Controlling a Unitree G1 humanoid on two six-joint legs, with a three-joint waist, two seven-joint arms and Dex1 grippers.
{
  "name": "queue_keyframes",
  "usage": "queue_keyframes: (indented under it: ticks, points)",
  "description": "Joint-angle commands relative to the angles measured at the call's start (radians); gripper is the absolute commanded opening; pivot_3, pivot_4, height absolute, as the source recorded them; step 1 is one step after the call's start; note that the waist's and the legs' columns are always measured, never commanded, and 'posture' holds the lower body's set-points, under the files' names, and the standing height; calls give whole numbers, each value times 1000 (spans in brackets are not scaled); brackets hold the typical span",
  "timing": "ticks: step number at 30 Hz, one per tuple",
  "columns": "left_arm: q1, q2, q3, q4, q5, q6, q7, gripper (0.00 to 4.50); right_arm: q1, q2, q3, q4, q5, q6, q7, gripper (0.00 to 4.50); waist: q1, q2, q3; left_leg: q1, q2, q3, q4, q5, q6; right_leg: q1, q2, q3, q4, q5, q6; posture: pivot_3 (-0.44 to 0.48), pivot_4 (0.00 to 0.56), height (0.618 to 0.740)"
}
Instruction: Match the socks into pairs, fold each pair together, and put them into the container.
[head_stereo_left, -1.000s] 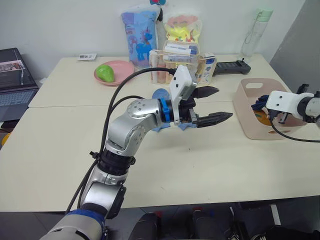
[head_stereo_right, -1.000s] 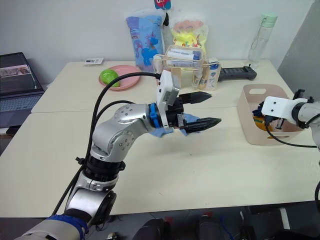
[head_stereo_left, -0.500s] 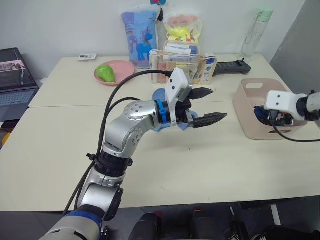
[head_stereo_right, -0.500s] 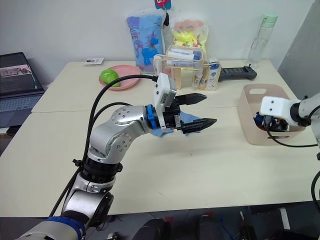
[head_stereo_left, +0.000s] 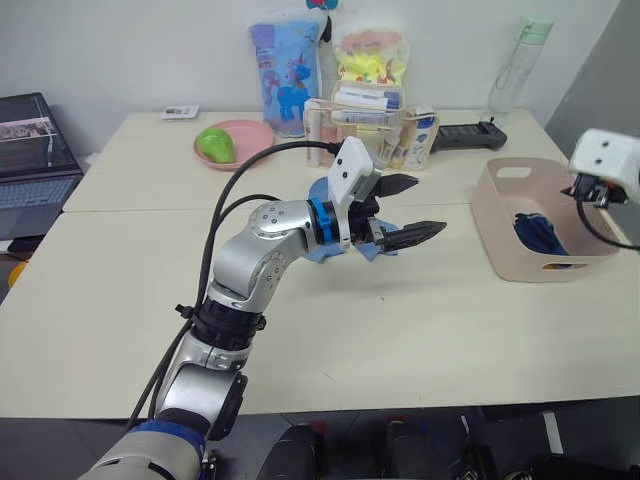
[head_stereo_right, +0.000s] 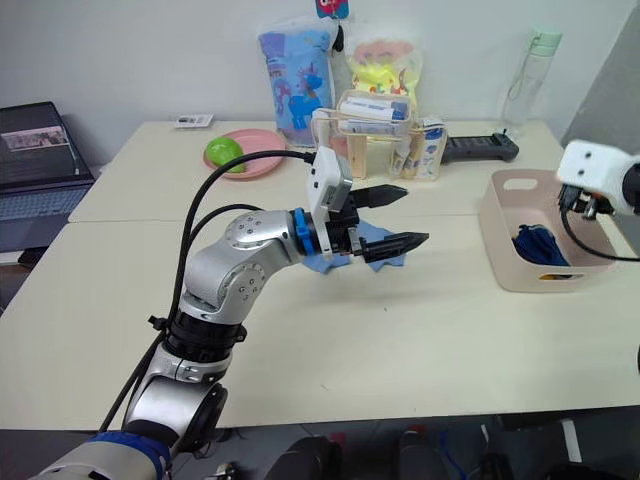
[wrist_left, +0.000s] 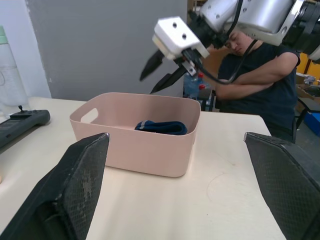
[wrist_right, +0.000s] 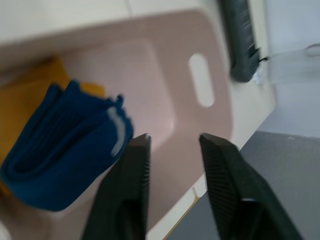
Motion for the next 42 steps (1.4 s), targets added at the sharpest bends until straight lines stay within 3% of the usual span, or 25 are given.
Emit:
queue_keyframes:
  ticks: [1,2,12,22,25,32,36,42]
  points:
    - [-21,1,3,-29,4,-17,-7,4500,26,13,1,48,-15,-48,-24,297,-3,0,0,0,0,0,0,0,0,0,0,0,0,0,0,0,150,740]
    - [-19,4,2,-33,5,-13,-9,4500,35,23,1,60,-13,-53,-23,21,-3,0,0,0,0,0,0,0,0,0,0,0,0,0,0,0,150,740]
    - [4,24,-11,-69,15,6,-8,4500,17,141,-13,186,29,0,34,21,-3,0,0,0,0,0,1,0,0,0,0,1,0,0,0,0,150,740]
    - [32,78,31,-65,26,-12,-6,4500,-51,71,-73,160,37,-55,-82,21,-4,0,0,0,0,0,0,0,0,0,0,1,0,0,0,0,150,740]
    - [65,127,71,-58,33,-25,5,4500,-32,93,-154,45,124,-10,-99,620,-7,0,0,1,0,0,0,0,0,0,0,1,0,0,0,0,150,740]
    - [239,232,196,-80,51,-33,78,4500,226,304,-372,-562,415,425,-224,3089,-6,0,0,1,1,-2,0,0,0,1,1,-1,1,0,0,0,150,740]
    - [430,283,290,-79,98,-97,150,4500,469,463,-357,-910,471,582,-352,4480,1,1,-2,-2,0,-4,2,0,0,-1,0,-2,1,0,0,0,150,740]
    - [652,272,371,-135,97,-126,218,4500,776,603,-341,-1100,441,597,-515,4480,19,1,-2,-3,-1,-5,5,0,0,0,-1,-2,1,0,0,0,150,740]
